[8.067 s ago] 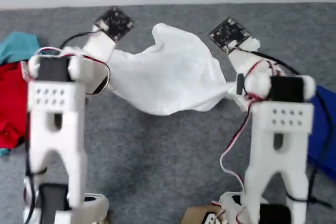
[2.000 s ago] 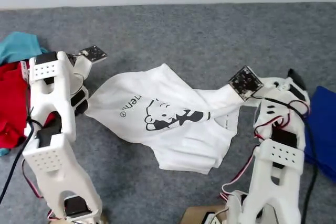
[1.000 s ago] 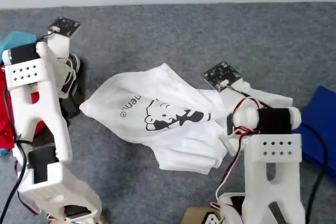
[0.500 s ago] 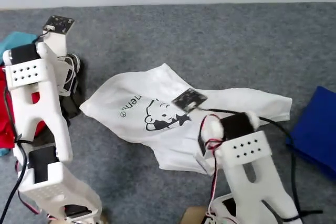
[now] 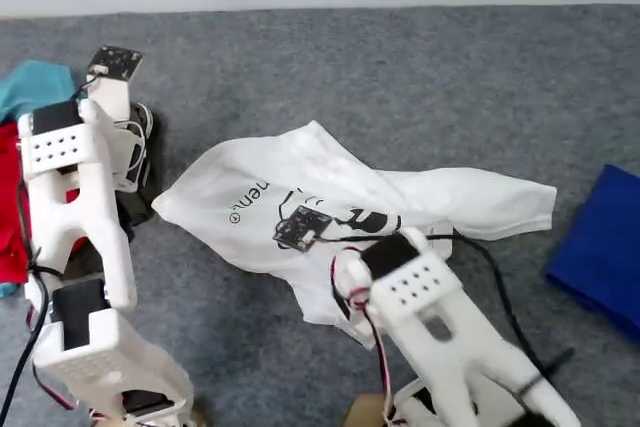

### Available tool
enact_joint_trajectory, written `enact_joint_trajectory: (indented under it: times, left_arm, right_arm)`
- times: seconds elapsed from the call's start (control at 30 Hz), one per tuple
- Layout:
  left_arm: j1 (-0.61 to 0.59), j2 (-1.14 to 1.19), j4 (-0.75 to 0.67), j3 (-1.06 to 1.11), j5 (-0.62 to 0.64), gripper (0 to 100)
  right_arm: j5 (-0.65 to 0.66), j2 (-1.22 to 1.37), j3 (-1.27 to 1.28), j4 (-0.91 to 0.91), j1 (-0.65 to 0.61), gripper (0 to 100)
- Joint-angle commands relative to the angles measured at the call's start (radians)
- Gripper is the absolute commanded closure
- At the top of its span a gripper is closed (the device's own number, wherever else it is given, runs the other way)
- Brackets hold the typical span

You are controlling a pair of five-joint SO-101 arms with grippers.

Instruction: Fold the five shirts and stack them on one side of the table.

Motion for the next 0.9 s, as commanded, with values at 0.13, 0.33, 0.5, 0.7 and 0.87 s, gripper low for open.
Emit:
enact_joint_trajectory:
  times: [0.13, 0.33, 0.5, 0.7, 0.87]
  left_arm:
    - [-0.002, -0.055, -0.026, -0.004, 0.005, 91]
    - [0.002, -0.051, -0.026, -0.001, 0.005, 91]
    - [0.003, -0.054, -0.026, -0.001, 0.008, 91]
    - [0.015, -0.055, -0.025, -0.001, 0.009, 91]
    - [0.043, -0.055, -0.023, -0.001, 0.011, 91]
  right_arm:
    - [0.04, 0.315, -0.106, -0.271, 0.113, 98.8]
    - [0.132, 0.524, -0.336, -0.334, 0.309, 98.8]
    - [0.149, 0.581, -0.577, -0.191, 0.383, 98.9]
    - [0.149, 0.579, -0.753, 0.131, 0.34, 98.9]
    - [0.241, 0.578, -0.842, 0.351, 0.286, 98.9]
